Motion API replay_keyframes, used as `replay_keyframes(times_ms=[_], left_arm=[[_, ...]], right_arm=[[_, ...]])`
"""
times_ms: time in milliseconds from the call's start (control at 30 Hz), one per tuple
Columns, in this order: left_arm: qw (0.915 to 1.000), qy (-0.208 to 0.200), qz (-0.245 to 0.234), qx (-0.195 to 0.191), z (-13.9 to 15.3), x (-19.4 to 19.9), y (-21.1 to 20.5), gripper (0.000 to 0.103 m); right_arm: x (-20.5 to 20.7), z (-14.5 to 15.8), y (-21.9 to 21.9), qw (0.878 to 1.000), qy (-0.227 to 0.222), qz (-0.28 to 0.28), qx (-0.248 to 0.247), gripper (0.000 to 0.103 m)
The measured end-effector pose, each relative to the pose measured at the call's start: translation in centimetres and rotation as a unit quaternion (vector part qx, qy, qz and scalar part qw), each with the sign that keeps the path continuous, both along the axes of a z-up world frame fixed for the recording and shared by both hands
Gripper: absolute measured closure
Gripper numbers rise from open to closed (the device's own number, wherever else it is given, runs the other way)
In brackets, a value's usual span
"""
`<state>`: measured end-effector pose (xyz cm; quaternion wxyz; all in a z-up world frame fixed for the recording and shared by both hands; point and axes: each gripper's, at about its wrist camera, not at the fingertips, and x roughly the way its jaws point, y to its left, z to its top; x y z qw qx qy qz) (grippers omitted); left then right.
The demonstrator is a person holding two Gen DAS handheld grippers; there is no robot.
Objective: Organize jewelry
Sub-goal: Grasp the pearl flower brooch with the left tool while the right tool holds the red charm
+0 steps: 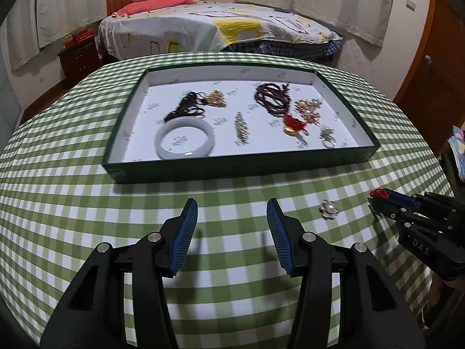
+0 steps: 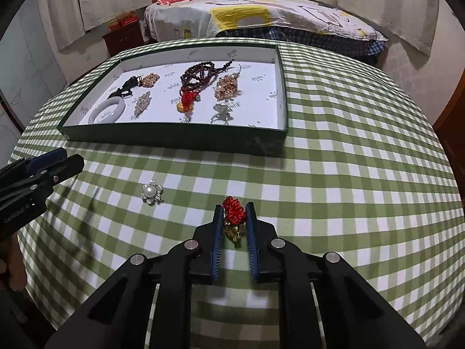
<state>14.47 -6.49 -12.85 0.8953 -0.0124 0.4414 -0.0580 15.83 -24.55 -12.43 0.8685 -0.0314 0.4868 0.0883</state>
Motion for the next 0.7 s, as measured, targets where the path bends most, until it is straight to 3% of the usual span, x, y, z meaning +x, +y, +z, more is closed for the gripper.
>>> replay_keyframes(times_ms=[700], left_arm=[[0.9992,0.024,-0.032,0.006,-1.7,0.3,-7.9,0.055]], right_arm=[[-0.1,0.1,-5.7,1.000,0.000,0.003,0.008,0.087]])
